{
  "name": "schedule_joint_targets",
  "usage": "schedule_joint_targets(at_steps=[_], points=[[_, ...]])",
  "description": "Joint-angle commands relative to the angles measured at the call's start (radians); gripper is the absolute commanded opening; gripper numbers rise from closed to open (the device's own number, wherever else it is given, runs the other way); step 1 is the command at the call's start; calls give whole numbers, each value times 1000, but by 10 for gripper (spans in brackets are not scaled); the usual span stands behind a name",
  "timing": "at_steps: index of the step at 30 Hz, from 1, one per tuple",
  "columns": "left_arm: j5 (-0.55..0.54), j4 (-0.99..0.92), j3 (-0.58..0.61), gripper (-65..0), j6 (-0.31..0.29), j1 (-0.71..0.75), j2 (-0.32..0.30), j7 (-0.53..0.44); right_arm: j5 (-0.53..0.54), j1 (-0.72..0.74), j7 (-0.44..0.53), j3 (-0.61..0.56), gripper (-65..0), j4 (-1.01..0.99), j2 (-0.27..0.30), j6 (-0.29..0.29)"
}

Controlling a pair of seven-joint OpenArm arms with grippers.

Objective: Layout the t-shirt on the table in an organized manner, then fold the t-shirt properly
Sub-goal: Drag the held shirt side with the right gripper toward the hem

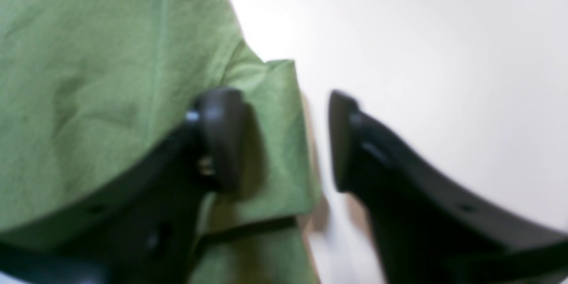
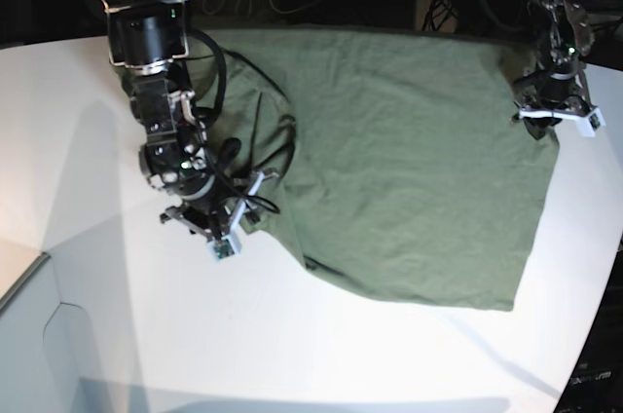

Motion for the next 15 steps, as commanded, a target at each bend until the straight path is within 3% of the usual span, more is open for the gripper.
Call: schedule_joint_targets(at_steps=[1,5,15], points=[[3,3,1,-412,4,5,-4,36,9,19,22,0,-456,2,3,-8],[3,3,1,-412,4,5,-4,36,9,24,22,3,-639,-30,6,-8],[3,1,1,-412,4,5,-4,36,11,-7,22,4,-650,119,8,-8]])
